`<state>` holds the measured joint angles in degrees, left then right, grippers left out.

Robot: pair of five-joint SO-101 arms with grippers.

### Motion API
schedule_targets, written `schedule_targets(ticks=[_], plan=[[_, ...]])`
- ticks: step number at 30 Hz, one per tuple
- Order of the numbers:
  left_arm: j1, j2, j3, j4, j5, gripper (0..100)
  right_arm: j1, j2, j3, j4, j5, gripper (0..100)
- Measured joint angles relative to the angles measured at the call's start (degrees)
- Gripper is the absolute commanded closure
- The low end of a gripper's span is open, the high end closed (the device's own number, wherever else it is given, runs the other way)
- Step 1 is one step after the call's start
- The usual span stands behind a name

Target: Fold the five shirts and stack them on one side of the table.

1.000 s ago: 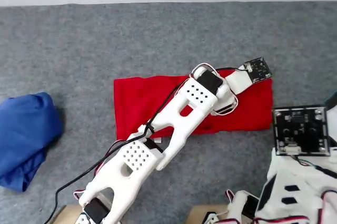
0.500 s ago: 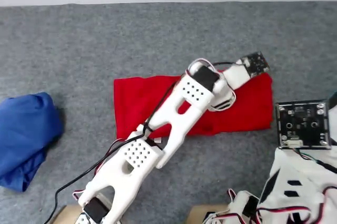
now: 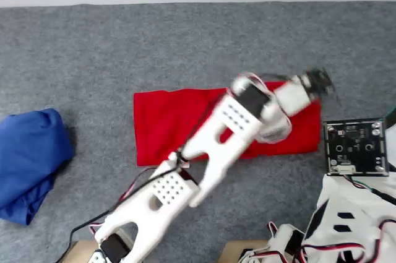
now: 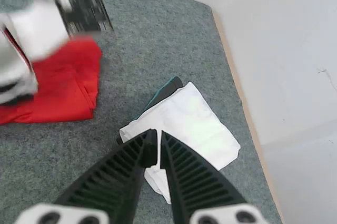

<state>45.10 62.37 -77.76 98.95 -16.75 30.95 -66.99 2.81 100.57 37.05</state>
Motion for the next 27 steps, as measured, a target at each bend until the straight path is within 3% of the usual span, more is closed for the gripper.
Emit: schedule_targets(ticks=[5, 13, 27], plan=[[0.97, 0.09, 8.0, 0.0, 0.0, 84, 0.0, 0.0, 0.0, 0.0, 0.0, 98.0], [-5.19, 2.55, 8.7, -0.35, -0.88, 84, 0.0, 0.0, 0.44, 0.0, 0.09, 98.0], [-5.89, 3.52, 8.97, -1.14, -0.97, 84, 0.0, -0.09, 3.25, 0.0, 0.09, 98.0]])
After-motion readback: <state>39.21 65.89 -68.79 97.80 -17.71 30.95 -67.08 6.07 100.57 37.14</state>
